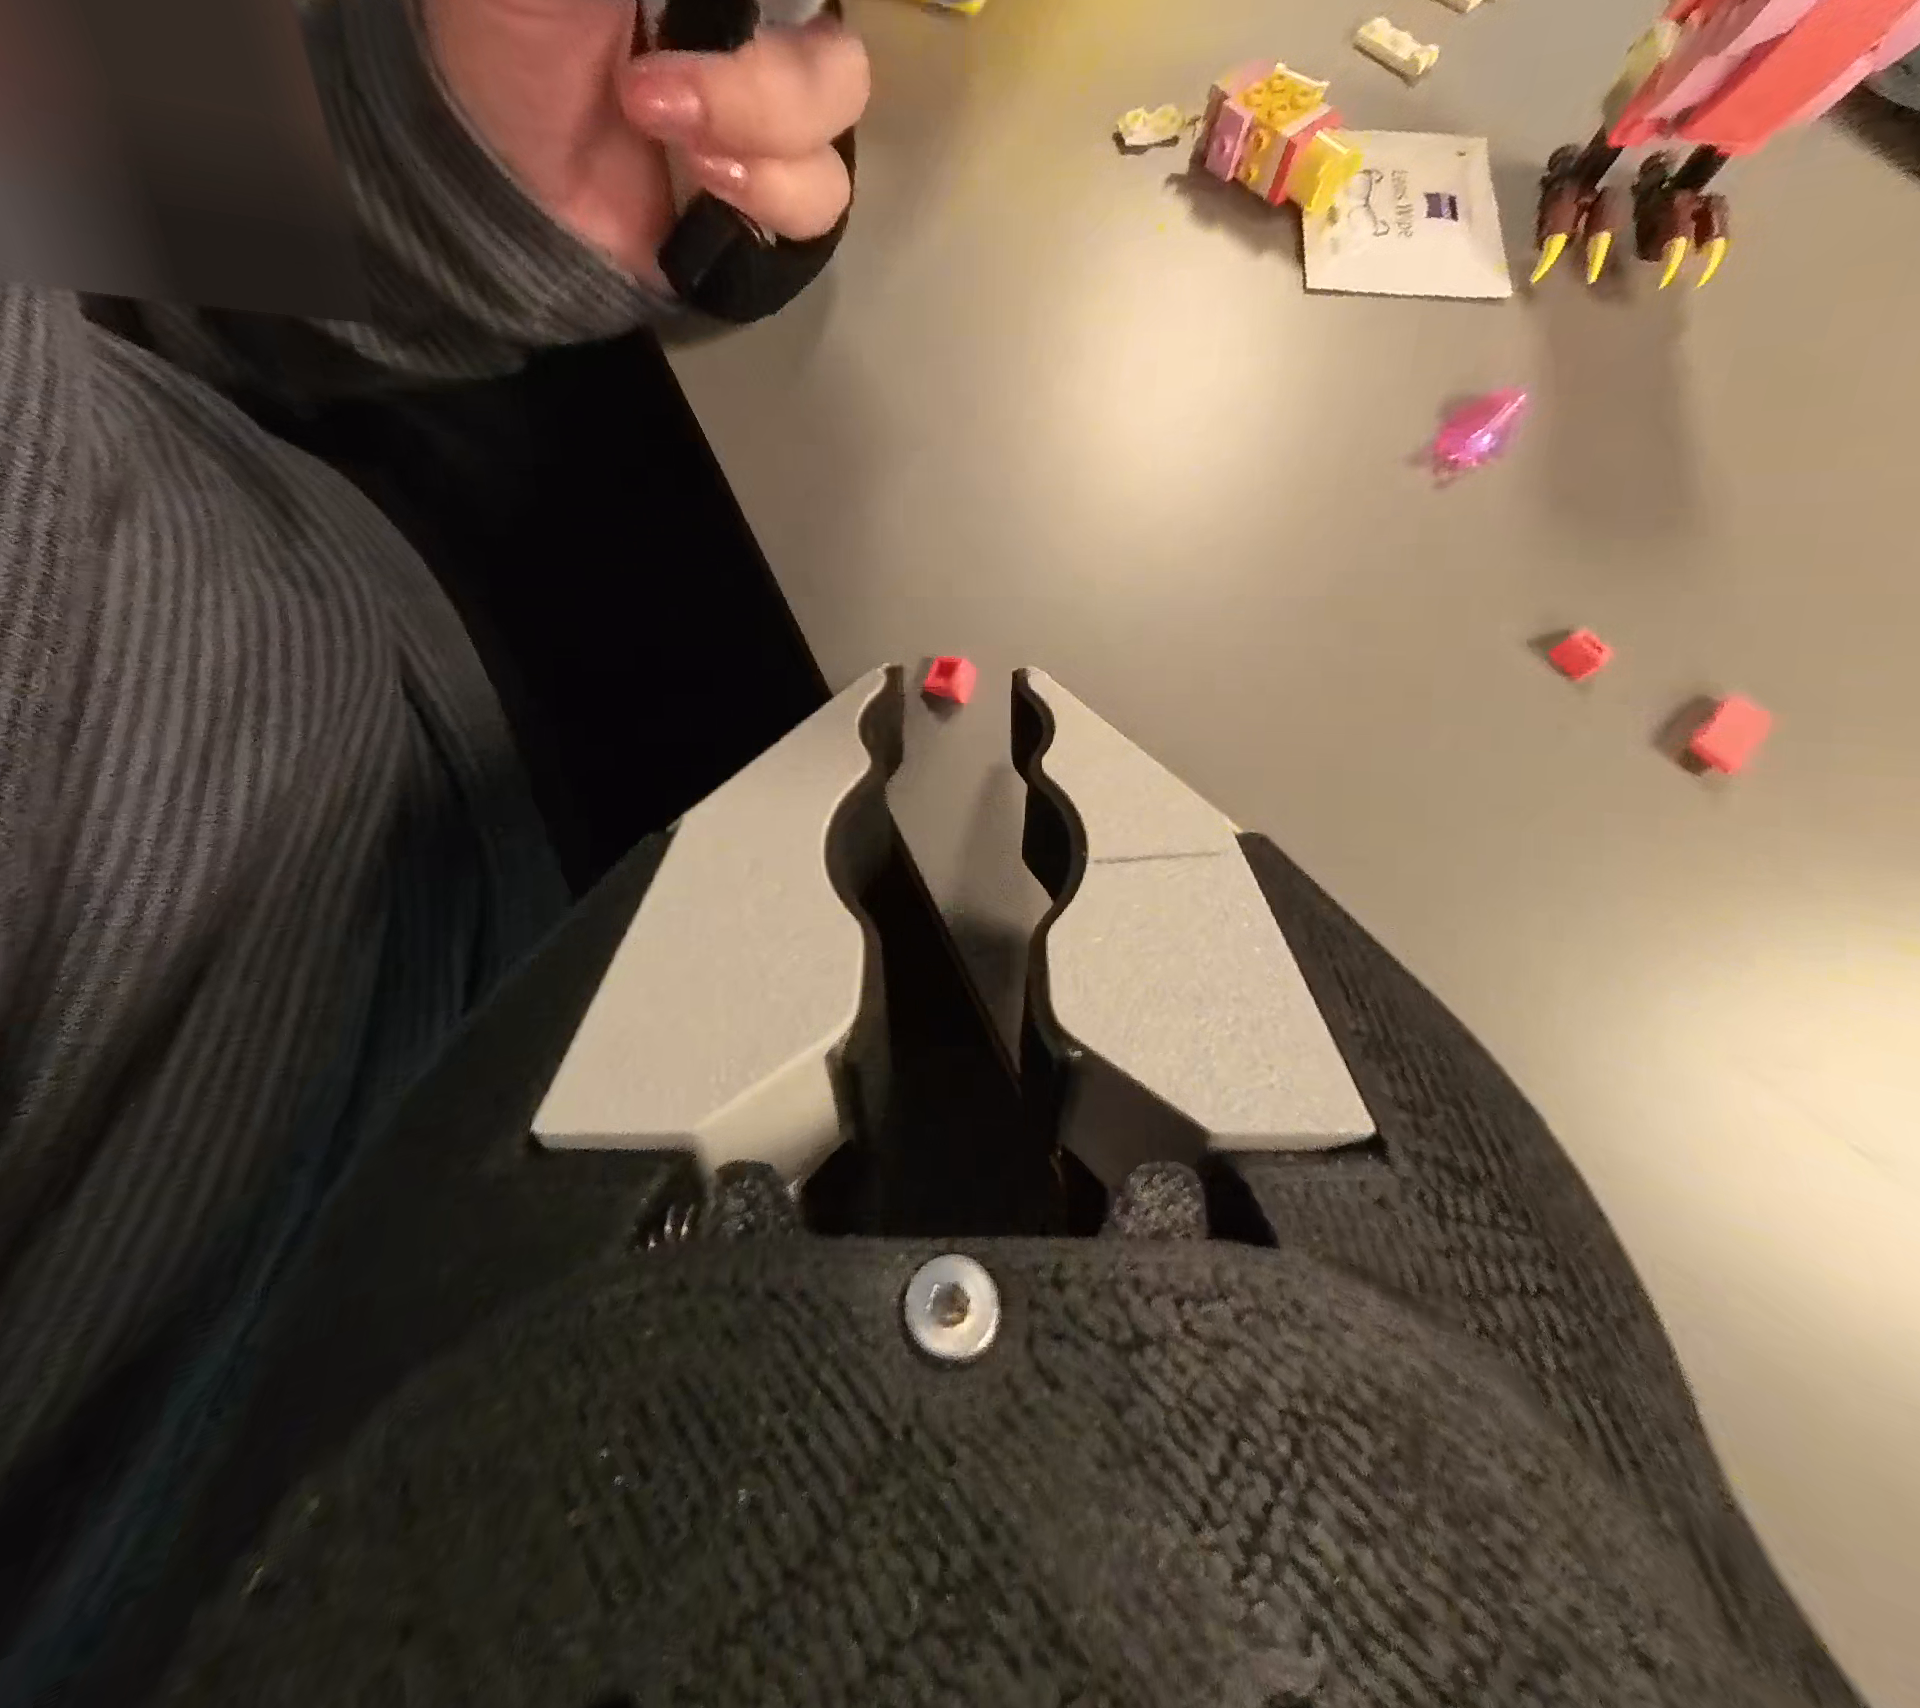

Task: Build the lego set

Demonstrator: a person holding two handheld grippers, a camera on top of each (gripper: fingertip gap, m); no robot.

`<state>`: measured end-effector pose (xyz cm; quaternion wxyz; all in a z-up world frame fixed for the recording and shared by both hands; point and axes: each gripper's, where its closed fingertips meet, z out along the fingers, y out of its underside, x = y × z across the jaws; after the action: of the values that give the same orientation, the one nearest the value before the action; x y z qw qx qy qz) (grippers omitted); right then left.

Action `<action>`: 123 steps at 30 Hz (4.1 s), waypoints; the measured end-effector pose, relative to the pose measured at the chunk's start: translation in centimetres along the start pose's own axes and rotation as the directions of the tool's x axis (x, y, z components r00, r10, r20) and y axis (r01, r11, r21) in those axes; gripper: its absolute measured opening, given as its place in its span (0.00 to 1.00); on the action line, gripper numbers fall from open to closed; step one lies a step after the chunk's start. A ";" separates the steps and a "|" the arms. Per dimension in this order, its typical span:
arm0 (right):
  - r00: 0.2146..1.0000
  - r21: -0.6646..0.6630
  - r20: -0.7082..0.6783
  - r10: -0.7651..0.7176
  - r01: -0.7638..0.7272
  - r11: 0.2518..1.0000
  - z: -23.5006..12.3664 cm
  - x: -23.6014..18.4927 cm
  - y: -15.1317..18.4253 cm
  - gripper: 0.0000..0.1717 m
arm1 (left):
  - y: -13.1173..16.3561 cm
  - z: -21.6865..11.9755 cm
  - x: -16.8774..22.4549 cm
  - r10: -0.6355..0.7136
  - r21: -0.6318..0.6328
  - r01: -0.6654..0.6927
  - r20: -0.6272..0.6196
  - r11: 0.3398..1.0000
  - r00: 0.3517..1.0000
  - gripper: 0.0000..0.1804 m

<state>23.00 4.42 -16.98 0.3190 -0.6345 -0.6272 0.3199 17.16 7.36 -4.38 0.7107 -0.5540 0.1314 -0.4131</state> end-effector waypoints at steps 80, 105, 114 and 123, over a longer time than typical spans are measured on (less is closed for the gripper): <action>0.994 -0.132 -0.072 0.085 -0.094 0.987 -0.9 8.1 2.0 0.05 | 0.3 0.1 0.3 -0.029 -0.016 0.029 -0.041 0.999 0.999 0.08; -0.290 -0.383 0.519 -0.804 0.762 -0.522 -2.9 10.4 3.7 0.03 | 0.4 0.2 0.4 -0.022 -0.020 0.021 -0.041 1.000 0.999 0.08; -0.151 -0.404 0.437 -0.887 0.848 -0.343 -3.0 9.5 2.7 0.15 | 0.3 0.1 0.4 -0.026 -0.012 0.025 -0.048 1.000 0.999 0.08; 0.933 -0.489 -0.071 -0.353 0.276 0.828 -3.1 9.7 1.8 0.00 | 0.3 0.1 0.6 -0.023 -0.011 0.022 -0.053 1.000 0.998 0.08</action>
<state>26.63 14.11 -16.64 0.2524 -0.6038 -0.7545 0.0495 17.73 7.06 -4.44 0.6993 -0.5482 0.1461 -0.4348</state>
